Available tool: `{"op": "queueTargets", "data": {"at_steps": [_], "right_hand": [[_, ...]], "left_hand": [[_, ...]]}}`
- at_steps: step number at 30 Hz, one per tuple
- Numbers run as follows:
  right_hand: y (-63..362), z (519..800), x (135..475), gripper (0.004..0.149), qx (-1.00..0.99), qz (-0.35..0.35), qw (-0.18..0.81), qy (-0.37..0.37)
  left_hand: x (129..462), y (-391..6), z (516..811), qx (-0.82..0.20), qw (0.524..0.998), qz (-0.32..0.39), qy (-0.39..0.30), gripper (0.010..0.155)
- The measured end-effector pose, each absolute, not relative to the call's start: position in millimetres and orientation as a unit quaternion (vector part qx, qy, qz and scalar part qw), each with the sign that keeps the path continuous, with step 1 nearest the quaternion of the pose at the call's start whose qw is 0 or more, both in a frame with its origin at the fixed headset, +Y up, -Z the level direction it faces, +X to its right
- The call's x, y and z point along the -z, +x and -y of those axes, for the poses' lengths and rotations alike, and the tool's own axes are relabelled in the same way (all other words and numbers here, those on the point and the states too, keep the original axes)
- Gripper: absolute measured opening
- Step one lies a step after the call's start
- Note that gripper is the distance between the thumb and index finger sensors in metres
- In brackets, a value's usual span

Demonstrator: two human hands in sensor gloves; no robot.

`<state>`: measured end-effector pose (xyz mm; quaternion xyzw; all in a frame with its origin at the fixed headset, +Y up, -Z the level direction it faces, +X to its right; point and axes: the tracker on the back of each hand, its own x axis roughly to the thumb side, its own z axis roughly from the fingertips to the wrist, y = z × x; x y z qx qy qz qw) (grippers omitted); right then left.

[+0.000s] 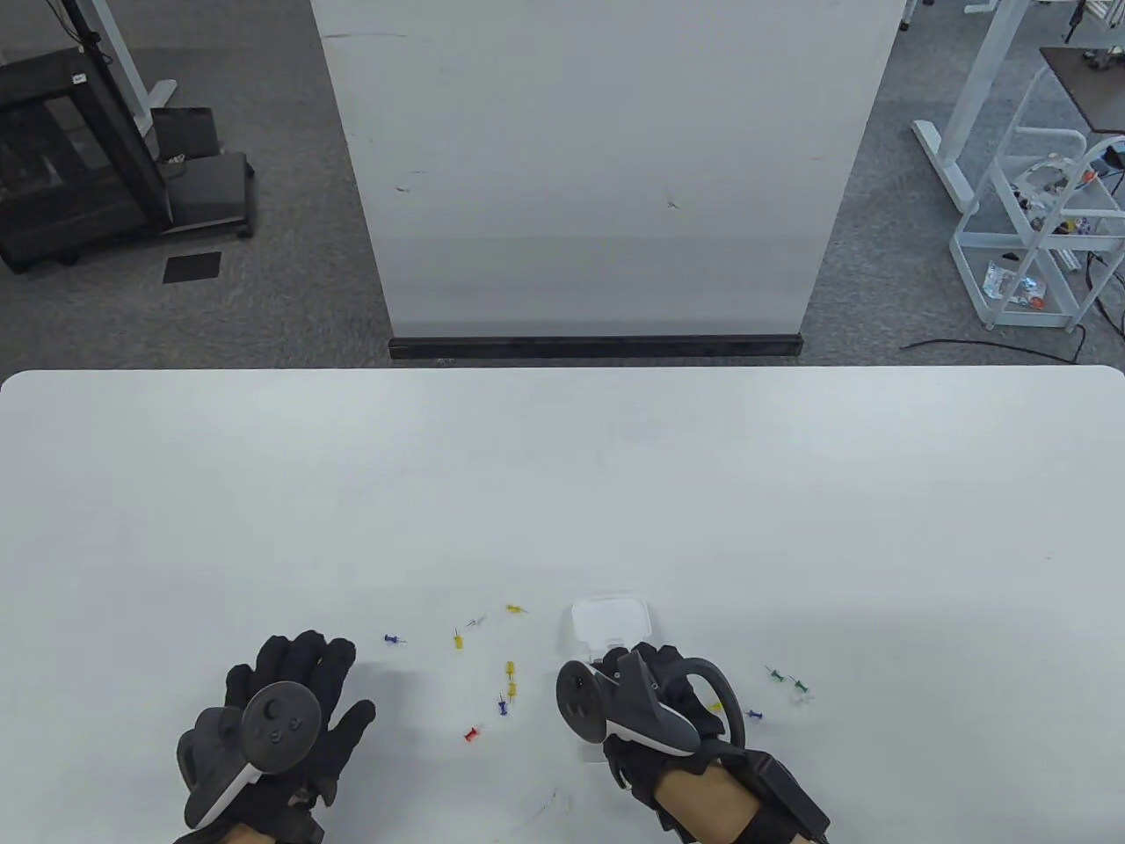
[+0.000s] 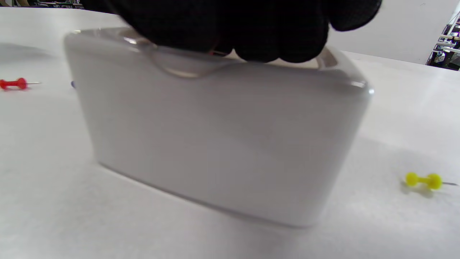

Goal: Press to open box and store push pins

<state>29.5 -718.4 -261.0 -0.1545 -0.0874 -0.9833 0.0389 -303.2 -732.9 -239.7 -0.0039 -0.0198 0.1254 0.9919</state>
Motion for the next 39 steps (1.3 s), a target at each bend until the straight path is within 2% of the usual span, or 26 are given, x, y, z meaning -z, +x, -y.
{"op": "queueTargets", "data": {"at_steps": [9, 13, 18, 28, 33, 39], "right_hand": [[35, 711, 260, 0.046, 0.984, 0.082, 0.026, -0.156], [64, 691, 267, 0.045, 0.991, 0.059, -0.01, -0.121], [115, 682, 281, 0.045, 0.996, 0.059, -0.036, -0.048], [212, 707, 296, 0.045, 0.989, 0.104, -0.063, 0.088], [230, 722, 295, 0.045, 0.983, 0.131, -0.057, 0.117], [231, 740, 294, 0.047, 0.977, 0.166, -0.046, 0.128]], "left_hand": [[240, -303, 733, -0.128, 0.992, 0.02, -0.004, 0.072], [240, -304, 733, -0.13, 0.991, 0.019, -0.005, 0.072], [240, -304, 733, -0.129, 0.991, 0.019, -0.006, 0.072], [240, -303, 733, -0.129, 0.991, 0.019, -0.009, 0.072], [240, -303, 733, -0.129, 0.991, 0.018, -0.01, 0.072], [240, -303, 733, -0.128, 0.991, 0.018, -0.013, 0.072]]}}
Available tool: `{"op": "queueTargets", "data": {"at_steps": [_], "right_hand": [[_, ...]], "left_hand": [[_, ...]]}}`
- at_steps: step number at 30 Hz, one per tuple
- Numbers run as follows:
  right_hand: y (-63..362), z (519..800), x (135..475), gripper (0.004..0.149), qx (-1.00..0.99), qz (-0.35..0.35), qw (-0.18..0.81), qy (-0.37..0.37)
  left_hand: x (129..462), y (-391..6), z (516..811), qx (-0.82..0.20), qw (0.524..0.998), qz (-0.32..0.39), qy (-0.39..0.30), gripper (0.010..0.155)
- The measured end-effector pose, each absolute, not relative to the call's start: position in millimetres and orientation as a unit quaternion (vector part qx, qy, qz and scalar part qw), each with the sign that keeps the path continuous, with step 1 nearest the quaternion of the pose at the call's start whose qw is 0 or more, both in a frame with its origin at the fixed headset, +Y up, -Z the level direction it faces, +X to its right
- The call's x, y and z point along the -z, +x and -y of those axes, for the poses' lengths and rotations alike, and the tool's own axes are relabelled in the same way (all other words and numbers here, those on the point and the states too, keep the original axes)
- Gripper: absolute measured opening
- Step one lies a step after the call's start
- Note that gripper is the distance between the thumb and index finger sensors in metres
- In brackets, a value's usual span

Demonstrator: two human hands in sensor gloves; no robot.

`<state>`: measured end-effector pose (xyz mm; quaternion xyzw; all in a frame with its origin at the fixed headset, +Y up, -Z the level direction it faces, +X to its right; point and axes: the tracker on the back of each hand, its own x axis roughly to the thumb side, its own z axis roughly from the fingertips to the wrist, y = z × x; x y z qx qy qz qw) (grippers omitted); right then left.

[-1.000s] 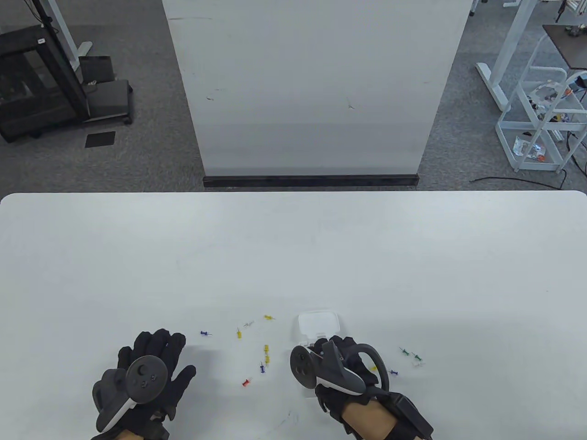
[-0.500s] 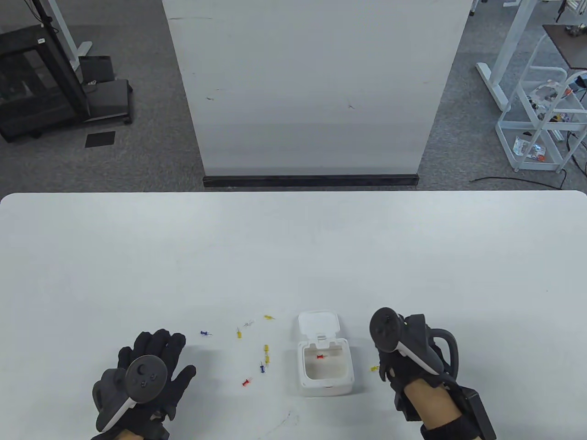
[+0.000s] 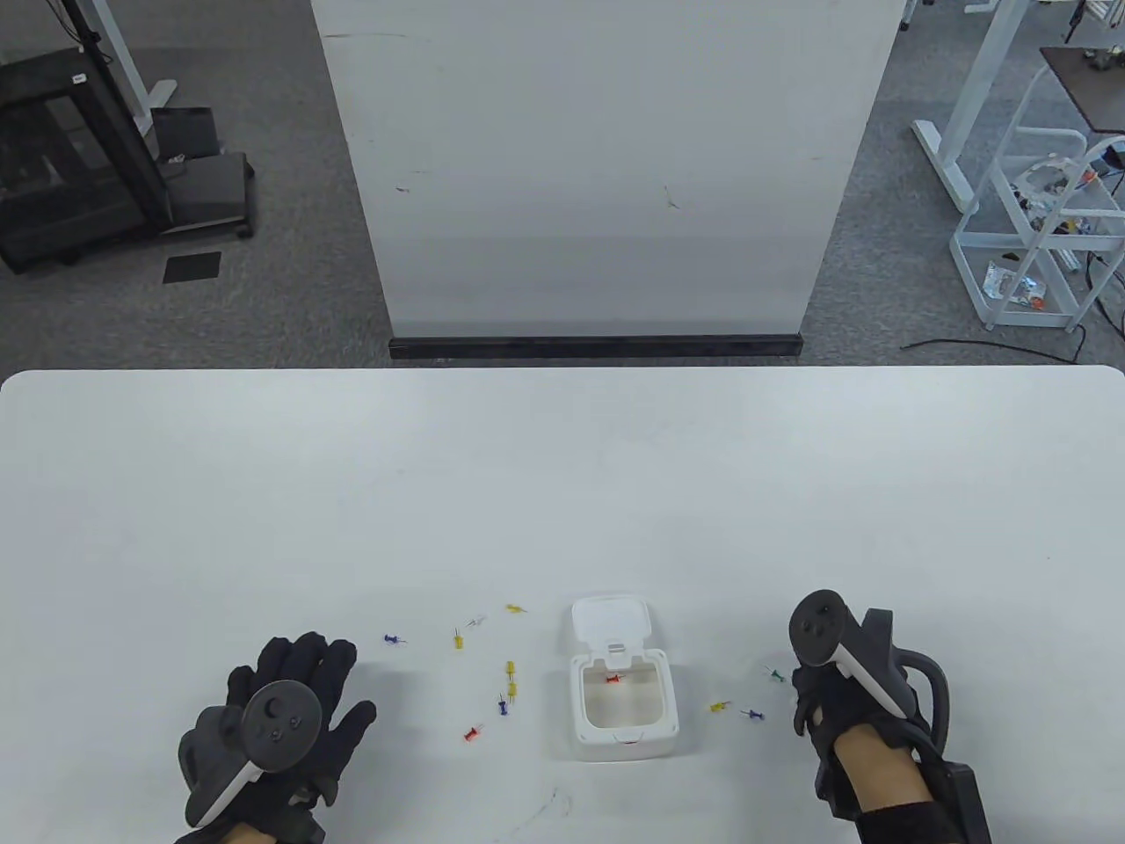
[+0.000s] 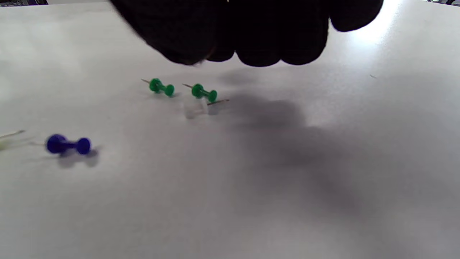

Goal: Press to open box and store push pins

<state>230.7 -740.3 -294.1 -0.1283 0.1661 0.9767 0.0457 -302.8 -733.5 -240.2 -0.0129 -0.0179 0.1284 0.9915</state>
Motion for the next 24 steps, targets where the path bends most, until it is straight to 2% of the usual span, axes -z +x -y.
{"op": "queueTargets", "data": {"at_steps": [5, 8, 24], "right_hand": [[226, 753, 297, 0.048, -0.974, -0.177, 0.023, -0.138], [223, 757, 299, 0.046, -0.977, -0.152, 0.013, -0.149], [222, 759, 302, 0.045, -0.977, -0.162, 0.009, -0.142]], "left_hand": [[240, -303, 734, -0.129, 0.991, 0.017, -0.014, 0.072], [240, -303, 734, -0.132, 0.991, 0.016, -0.016, 0.072], [241, -303, 734, -0.134, 0.991, 0.014, -0.02, 0.072]]}}
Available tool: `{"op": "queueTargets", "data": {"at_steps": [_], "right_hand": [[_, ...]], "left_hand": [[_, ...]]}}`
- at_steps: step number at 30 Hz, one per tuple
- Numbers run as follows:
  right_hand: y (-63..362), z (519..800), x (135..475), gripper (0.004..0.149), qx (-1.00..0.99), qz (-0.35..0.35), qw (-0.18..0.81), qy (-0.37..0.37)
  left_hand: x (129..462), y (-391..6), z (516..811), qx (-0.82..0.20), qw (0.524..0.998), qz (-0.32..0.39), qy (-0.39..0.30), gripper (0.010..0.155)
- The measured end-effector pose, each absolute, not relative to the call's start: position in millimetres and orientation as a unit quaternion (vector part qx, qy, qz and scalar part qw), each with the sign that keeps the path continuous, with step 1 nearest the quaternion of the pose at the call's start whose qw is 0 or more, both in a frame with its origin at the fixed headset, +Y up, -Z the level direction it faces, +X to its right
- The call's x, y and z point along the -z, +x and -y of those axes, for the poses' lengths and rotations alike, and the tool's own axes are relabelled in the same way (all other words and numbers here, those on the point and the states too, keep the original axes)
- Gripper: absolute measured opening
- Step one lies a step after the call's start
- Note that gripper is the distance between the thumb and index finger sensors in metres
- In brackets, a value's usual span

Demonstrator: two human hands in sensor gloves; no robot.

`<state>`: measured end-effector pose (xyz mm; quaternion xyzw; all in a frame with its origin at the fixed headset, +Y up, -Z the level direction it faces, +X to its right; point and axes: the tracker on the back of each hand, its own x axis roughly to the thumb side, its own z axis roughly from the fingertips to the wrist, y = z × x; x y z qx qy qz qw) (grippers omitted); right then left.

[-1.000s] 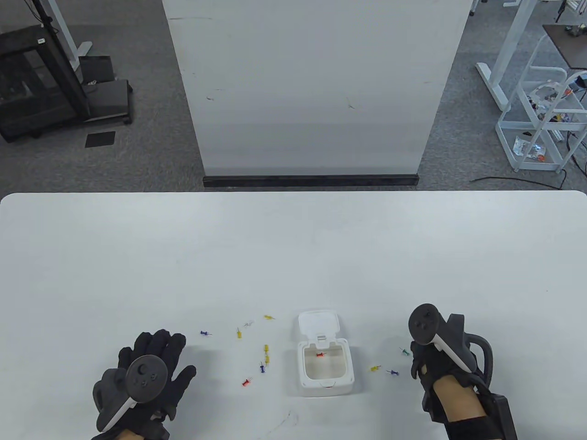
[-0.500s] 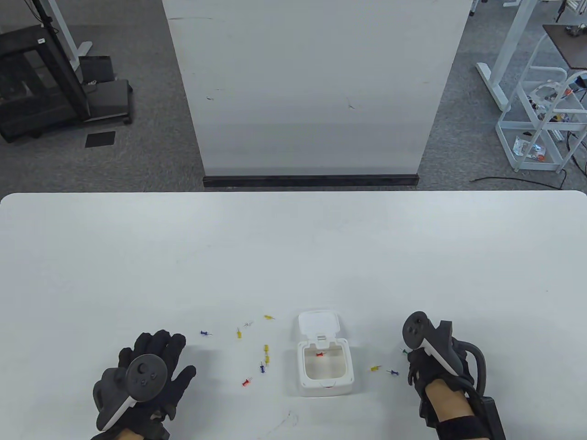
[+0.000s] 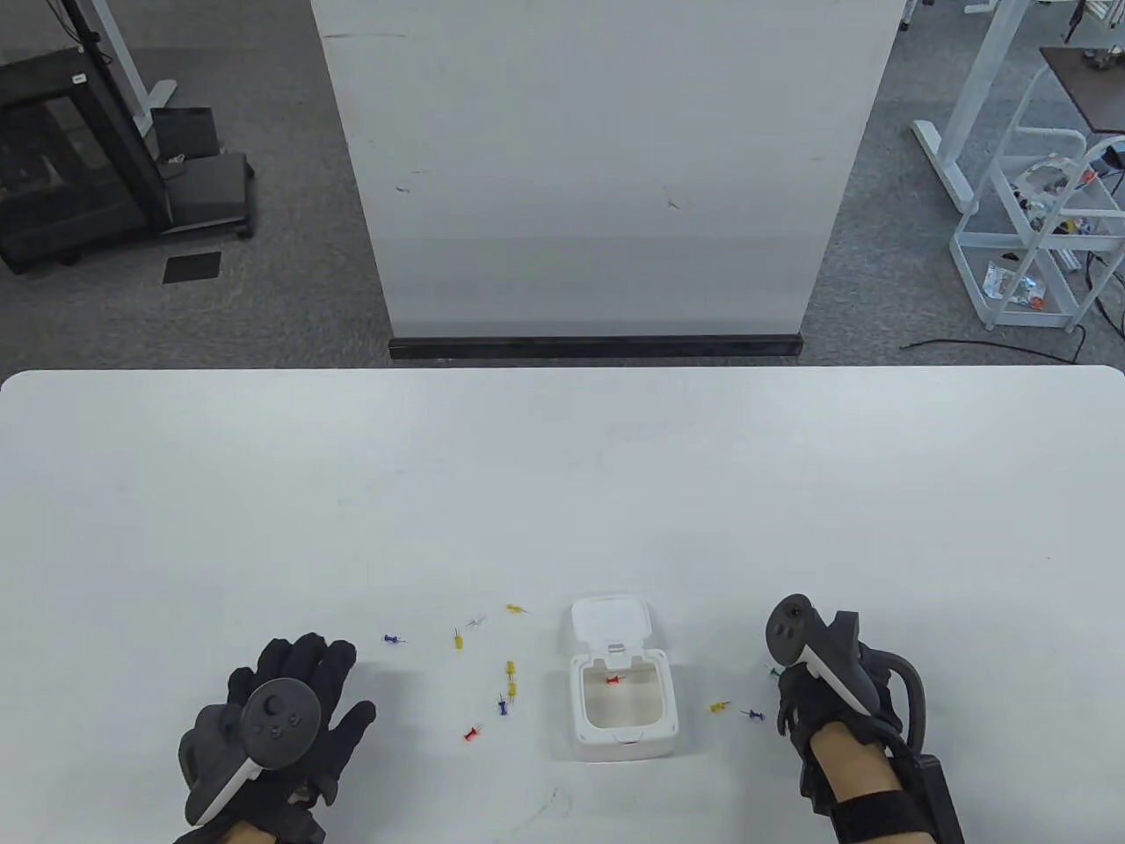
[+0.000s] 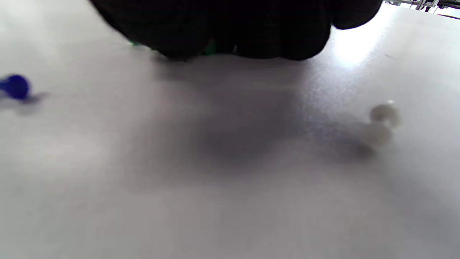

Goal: Press to open box and store push pins

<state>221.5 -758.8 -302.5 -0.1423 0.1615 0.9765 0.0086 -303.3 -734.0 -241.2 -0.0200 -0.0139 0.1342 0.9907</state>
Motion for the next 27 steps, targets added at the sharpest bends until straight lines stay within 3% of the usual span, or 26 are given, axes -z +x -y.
{"op": "queueTargets", "data": {"at_steps": [5, 9, 14, 20, 27], "right_hand": [[218, 757, 300, 0.049, -0.974, -0.183, -0.009, -0.134], [214, 759, 301, 0.047, -0.979, -0.158, -0.03, -0.123], [227, 754, 306, 0.044, -0.974, -0.178, 0.026, -0.139], [240, 724, 304, 0.044, -0.966, -0.166, 0.109, -0.164], [217, 687, 298, 0.044, -0.97, -0.149, 0.154, -0.114]], "left_hand": [[242, -303, 734, -0.133, 0.991, 0.015, -0.023, 0.072], [242, -303, 734, -0.135, 0.991, 0.015, -0.022, 0.072], [242, -304, 734, -0.139, 0.99, 0.014, -0.02, 0.072], [242, -305, 733, -0.144, 0.989, 0.014, -0.02, 0.072], [242, -305, 734, -0.143, 0.989, 0.017, -0.02, 0.072]]}}
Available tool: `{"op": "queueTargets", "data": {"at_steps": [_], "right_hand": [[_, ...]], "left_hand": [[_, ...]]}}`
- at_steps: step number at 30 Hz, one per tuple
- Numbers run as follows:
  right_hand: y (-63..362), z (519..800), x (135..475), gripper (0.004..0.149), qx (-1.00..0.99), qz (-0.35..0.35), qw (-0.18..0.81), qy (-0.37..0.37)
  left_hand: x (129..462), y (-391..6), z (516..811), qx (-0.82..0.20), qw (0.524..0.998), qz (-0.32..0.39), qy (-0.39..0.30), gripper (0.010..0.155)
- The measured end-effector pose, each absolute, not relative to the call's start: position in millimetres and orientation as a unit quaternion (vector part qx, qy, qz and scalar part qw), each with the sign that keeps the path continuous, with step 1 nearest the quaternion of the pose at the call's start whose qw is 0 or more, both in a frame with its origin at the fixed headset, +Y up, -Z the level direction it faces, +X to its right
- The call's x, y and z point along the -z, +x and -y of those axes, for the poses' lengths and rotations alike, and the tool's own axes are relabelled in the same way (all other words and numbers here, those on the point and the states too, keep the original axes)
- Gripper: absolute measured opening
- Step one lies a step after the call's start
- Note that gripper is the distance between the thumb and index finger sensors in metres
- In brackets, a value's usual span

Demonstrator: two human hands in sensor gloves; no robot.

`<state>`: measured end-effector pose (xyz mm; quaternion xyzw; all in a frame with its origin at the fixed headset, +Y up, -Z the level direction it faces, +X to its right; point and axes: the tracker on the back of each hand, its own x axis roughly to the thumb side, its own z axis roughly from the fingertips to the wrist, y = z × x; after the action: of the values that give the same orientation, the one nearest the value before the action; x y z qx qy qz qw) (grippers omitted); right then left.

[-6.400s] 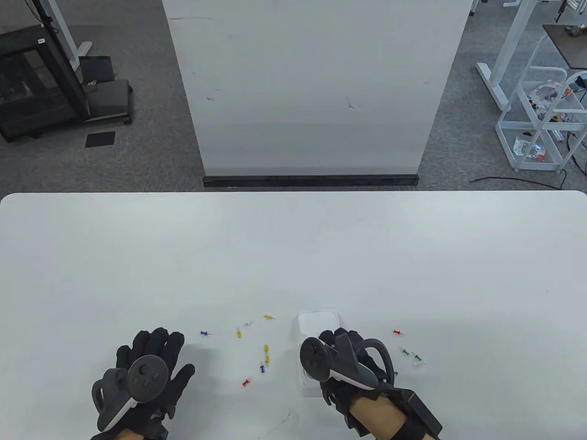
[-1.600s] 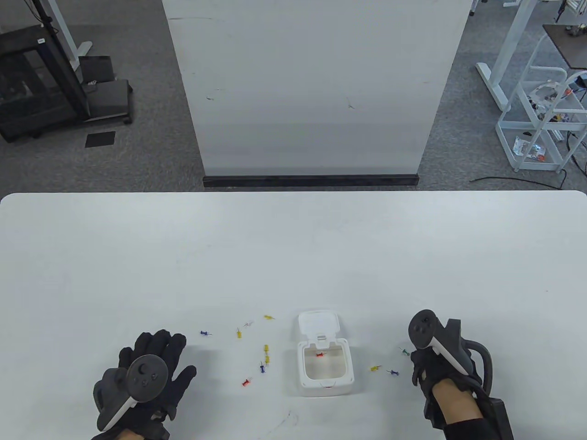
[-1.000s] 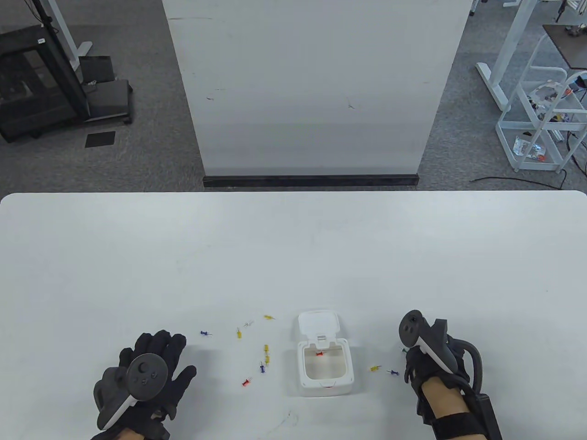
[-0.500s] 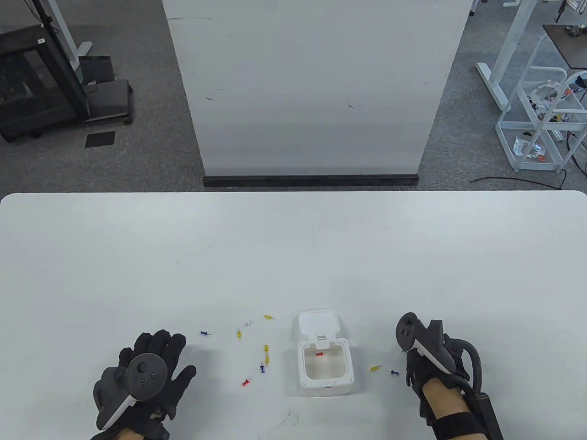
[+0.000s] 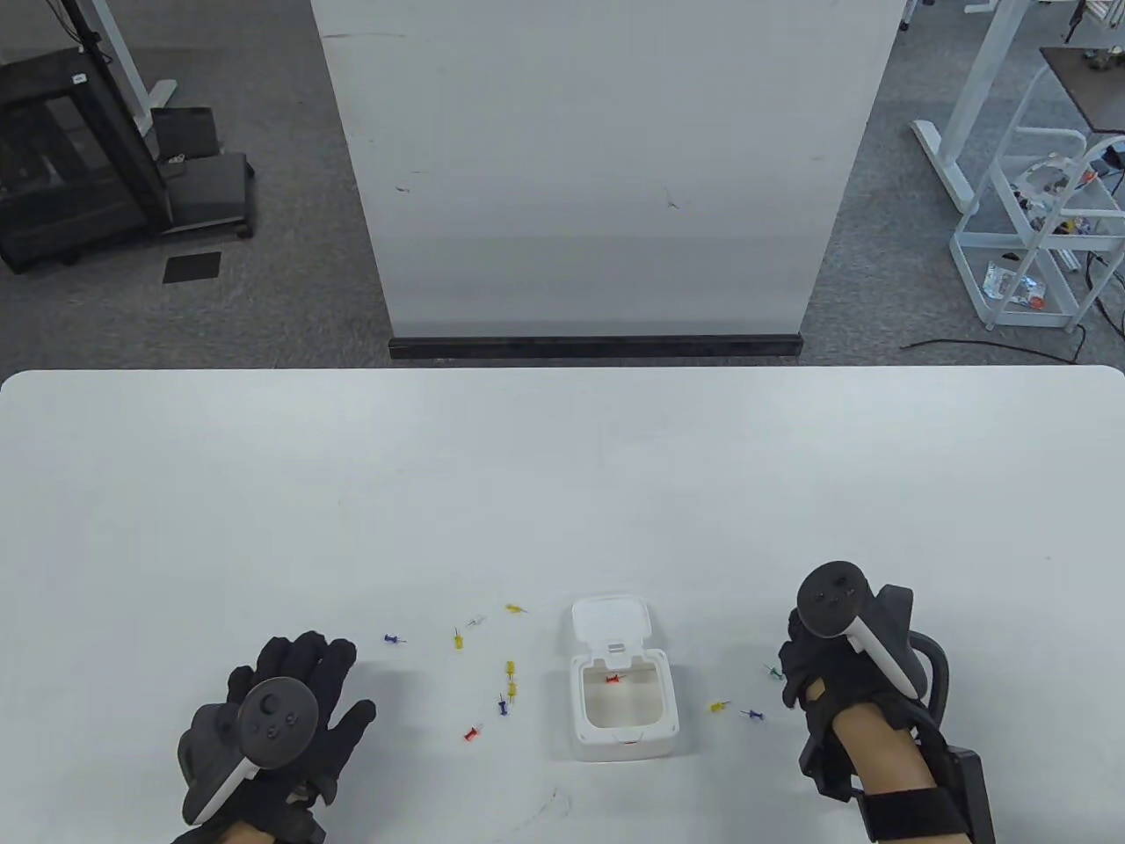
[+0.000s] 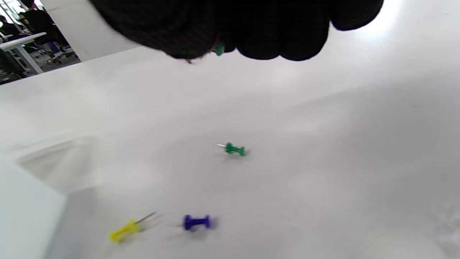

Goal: Press to open box and store push pins

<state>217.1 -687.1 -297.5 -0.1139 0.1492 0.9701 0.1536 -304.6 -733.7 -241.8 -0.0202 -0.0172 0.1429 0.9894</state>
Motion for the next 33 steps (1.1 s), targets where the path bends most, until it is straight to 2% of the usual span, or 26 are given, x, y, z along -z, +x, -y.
{"op": "queueTargets", "data": {"at_steps": [7, 13, 17, 23, 33], "right_hand": [[152, 681, 282, 0.044, -0.983, -0.145, 0.108, -0.009], [82, 689, 268, 0.045, -0.99, -0.112, 0.026, 0.079], [56, 698, 263, 0.045, -0.989, -0.099, -0.014, 0.108], [40, 710, 261, 0.045, -0.987, -0.1, -0.033, 0.124], [43, 709, 262, 0.043, -0.986, -0.096, -0.022, 0.132]], "left_hand": [[241, -305, 734, -0.142, 0.99, 0.018, -0.017, 0.072], [241, -305, 734, -0.142, 0.99, 0.019, -0.014, 0.072], [240, -305, 734, -0.142, 0.99, 0.021, -0.012, 0.072], [240, -305, 734, -0.143, 0.989, 0.022, -0.012, 0.072], [239, -304, 734, -0.142, 0.989, 0.024, -0.014, 0.072]]}}
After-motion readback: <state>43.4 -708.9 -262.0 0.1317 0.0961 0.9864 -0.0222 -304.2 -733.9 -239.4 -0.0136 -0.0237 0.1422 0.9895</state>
